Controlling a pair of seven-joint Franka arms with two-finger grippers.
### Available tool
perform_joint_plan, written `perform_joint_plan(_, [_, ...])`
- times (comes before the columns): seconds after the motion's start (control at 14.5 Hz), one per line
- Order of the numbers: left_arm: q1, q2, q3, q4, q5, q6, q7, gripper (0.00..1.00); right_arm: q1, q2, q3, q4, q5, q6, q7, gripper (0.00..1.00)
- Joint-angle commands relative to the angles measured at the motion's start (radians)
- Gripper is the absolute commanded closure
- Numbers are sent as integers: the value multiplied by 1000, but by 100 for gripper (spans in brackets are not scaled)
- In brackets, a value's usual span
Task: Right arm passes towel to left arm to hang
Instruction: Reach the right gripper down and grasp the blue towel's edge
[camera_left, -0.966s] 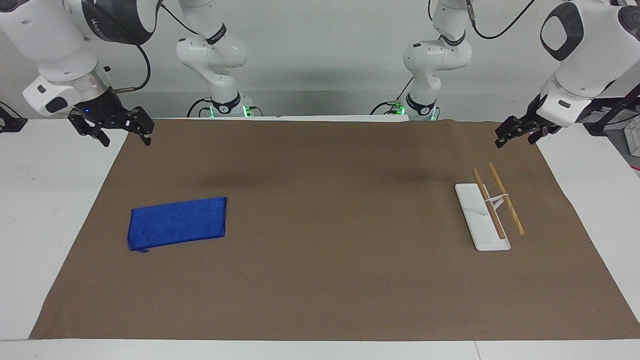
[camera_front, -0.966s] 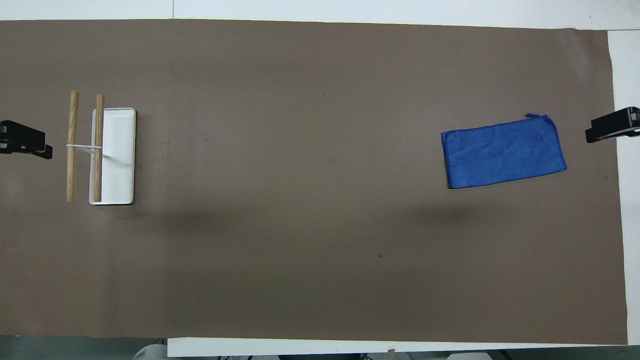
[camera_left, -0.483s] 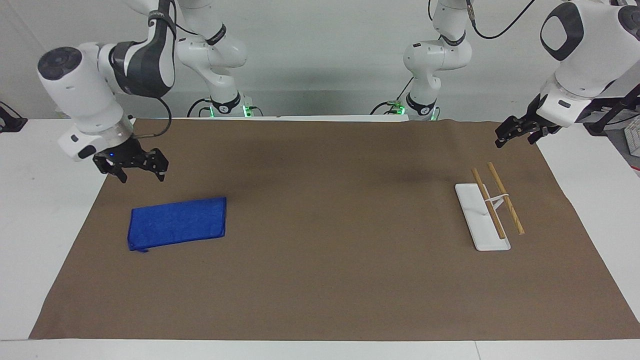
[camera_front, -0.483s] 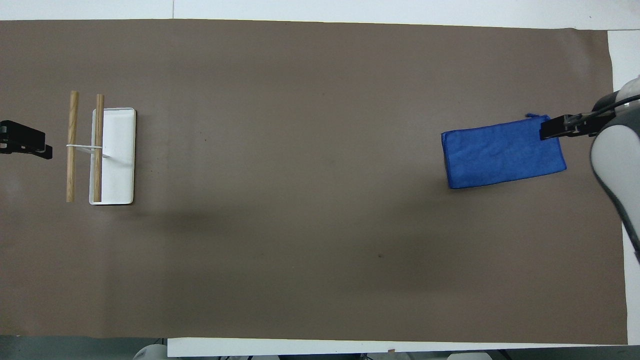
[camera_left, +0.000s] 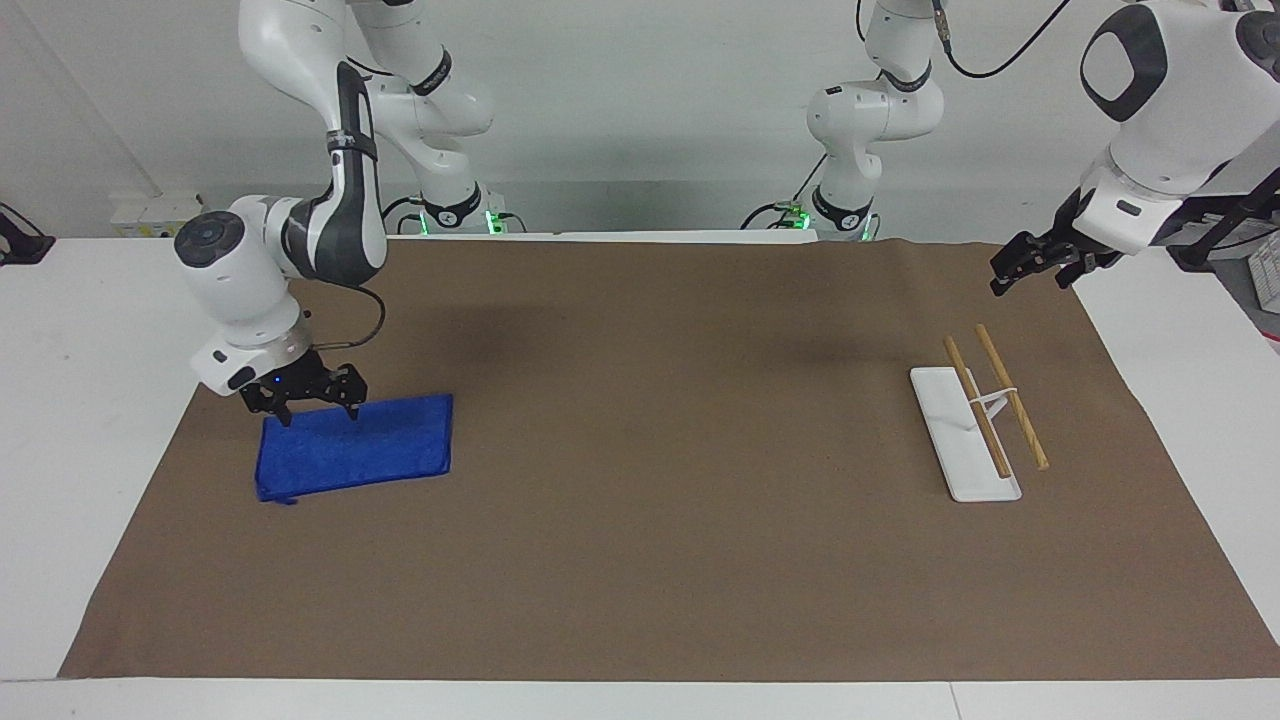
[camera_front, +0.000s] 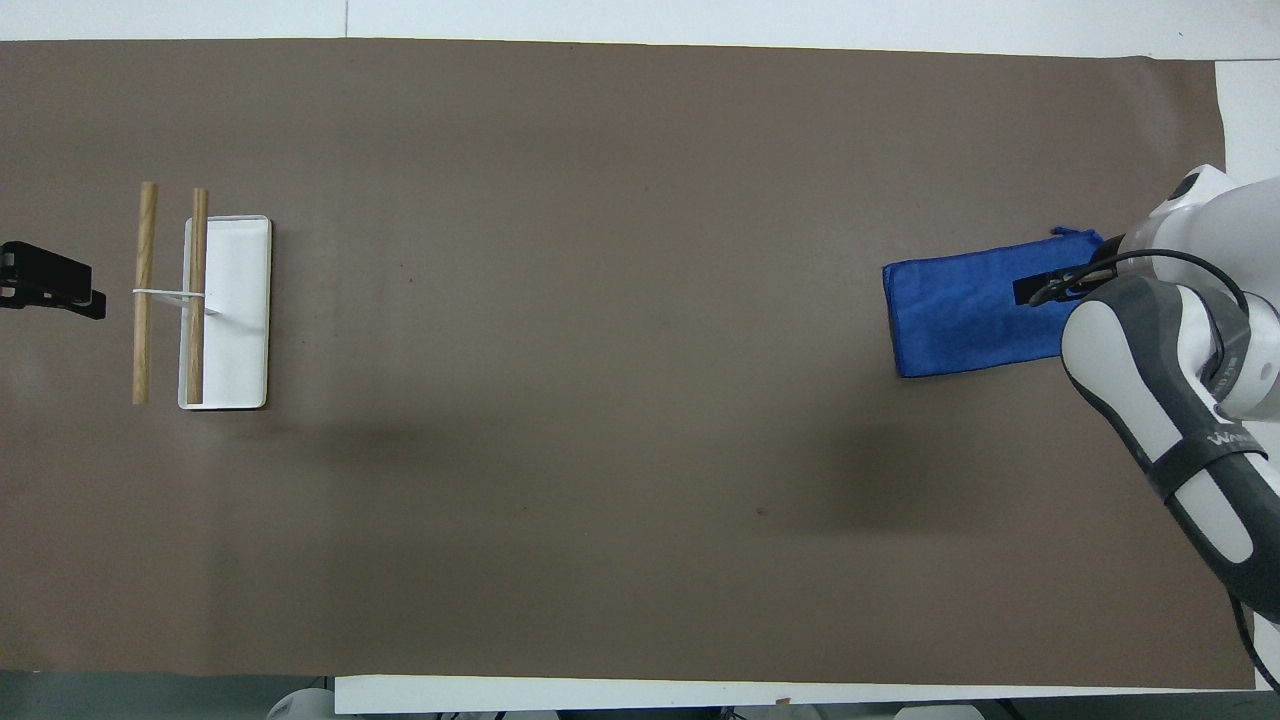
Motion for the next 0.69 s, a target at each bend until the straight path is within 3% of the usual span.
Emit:
perform_joint_plan(0.0, [-3,-6,-17,31,15,-58,-38,0,-30,43,3,-2,88,54,-133,0])
perform_joint_plan(0.28, [-3,2,-18,61,9,-76,-30,0,-20,105,1,1,88,140,-182,3])
perform_joint_plan(0.62, [8,-9,-17,33,7,-64,-27,0,-16,128,-1,1,79,143,-207,8])
